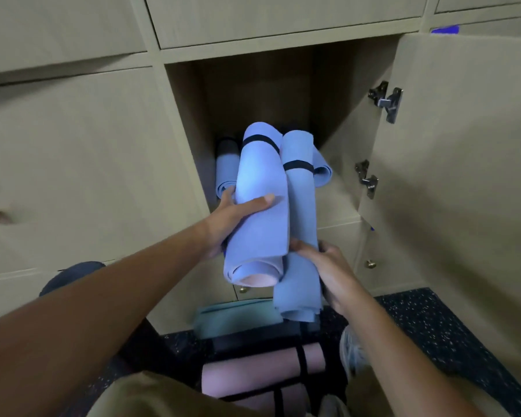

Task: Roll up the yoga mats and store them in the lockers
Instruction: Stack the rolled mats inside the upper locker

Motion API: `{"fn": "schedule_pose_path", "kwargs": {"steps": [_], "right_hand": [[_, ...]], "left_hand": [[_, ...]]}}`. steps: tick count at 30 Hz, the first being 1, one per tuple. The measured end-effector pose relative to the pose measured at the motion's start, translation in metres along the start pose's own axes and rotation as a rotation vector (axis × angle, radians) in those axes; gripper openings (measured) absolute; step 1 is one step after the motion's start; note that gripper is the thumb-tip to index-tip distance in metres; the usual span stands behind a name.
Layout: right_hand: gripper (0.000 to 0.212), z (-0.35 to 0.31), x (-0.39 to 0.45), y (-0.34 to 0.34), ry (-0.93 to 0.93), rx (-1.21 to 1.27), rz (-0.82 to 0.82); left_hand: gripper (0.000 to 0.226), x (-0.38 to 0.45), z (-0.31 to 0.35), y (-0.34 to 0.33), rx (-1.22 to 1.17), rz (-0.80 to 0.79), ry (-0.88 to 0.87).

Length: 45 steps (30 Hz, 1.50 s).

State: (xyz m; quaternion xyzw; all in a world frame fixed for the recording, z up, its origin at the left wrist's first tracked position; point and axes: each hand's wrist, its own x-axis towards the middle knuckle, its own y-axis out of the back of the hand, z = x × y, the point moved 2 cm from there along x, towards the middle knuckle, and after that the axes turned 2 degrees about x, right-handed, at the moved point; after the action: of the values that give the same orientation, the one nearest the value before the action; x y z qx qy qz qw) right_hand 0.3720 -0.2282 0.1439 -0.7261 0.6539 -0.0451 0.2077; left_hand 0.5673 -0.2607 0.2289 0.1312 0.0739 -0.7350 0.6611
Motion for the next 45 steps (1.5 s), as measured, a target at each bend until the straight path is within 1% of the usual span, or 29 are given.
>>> {"fn": "schedule_pose_path", "kwargs": {"steps": [1,4,6,9,12,15,16,18,21,22,23,25,27,29,31,33,35,36,38,39,40,41,45], "right_hand": [[0.044,-0.002,0.008,0.001,-0.005,0.020,-0.005],[0.047,-0.002,0.032,0.009,-0.040,0.096,-0.103],[0.052,-0.003,0.046,0.011,-0.055,0.135,-0.176],[0.066,-0.009,0.067,0.019,-0.028,0.124,-0.227],[0.069,-0.018,0.083,0.026,-0.005,0.087,-0.208],[0.078,-0.020,0.091,0.023,-0.011,0.089,-0.204],[0.080,-0.019,0.094,0.023,-0.015,0.093,-0.185],[0.085,-0.015,0.101,0.026,-0.040,0.104,-0.095],[0.105,-0.009,0.109,0.033,-0.075,0.135,-0.017],[0.105,-0.008,0.110,0.034,-0.076,0.141,-0.016],[0.101,-0.007,0.111,0.034,-0.063,0.148,-0.023],[0.085,-0.006,0.110,0.034,-0.023,0.158,-0.037],[0.076,-0.007,0.109,0.033,0.008,0.165,-0.034],[0.072,-0.008,0.109,0.033,0.034,0.168,-0.038],[0.070,-0.008,0.111,0.032,0.043,0.182,-0.059],[0.069,-0.008,0.115,0.031,0.051,0.193,-0.073],[0.068,-0.007,0.118,0.030,0.051,0.198,-0.069],[0.067,-0.007,0.119,0.030,0.050,0.198,-0.066],[0.065,-0.006,0.120,0.029,0.047,0.194,-0.068],[0.064,-0.006,0.121,0.028,0.045,0.190,-0.071],[0.063,-0.006,0.120,0.027,0.044,0.188,-0.071],[0.063,-0.006,0.120,0.026,0.045,0.190,-0.069],[0.060,-0.005,0.118,0.023,0.046,0.199,-0.037]], "left_hand": [[0.098,0.008,0.006,-0.002,0.023,-0.007,0.005],[0.097,0.038,0.019,-0.008,0.085,0.046,-0.029],[0.108,0.061,0.023,-0.005,0.138,0.074,-0.039],[0.123,0.087,0.031,-0.005,0.212,0.055,-0.036],[0.131,0.114,0.041,-0.002,0.277,0.121,-0.075],[0.134,0.139,0.052,0.009,0.434,0.270,-0.111],[0.133,0.148,0.056,0.015,0.488,0.329,-0.110],[0.131,0.162,0.065,0.026,0.602,0.434,-0.104],[0.125,0.179,0.076,0.036,0.760,0.541,-0.092],[0.124,0.185,0.077,0.039,0.805,0.564,-0.081],[0.124,0.191,0.079,0.041,0.846,0.587,-0.071],[0.125,0.204,0.084,0.047,0.903,0.630,-0.063],[0.125,0.216,0.092,0.052,0.932,0.647,-0.058],[0.124,0.226,0.102,0.057,1.000,0.644,-0.049],[0.120,0.236,0.107,0.062,1.119,0.643,-0.031],[0.110,0.247,0.106,0.066,1.221,0.654,-0.021],[0.091,0.252,0.102,0.064,1.342,0.637,-0.026],[0.078,0.253,0.098,0.059,1.407,0.615,-0.044],[0.050,0.251,0.091,0.043,1.515,0.617,-0.130],[0.040,0.246,0.085,0.034,1.557,0.640,-0.176],[0.036,0.241,0.080,0.027,1.596,0.647,-0.223],[0.039,0.235,0.074,0.022,1.655,0.603,-0.267],[0.058,0.208,0.049,0.023,1.990,0.211,-0.358]]}}
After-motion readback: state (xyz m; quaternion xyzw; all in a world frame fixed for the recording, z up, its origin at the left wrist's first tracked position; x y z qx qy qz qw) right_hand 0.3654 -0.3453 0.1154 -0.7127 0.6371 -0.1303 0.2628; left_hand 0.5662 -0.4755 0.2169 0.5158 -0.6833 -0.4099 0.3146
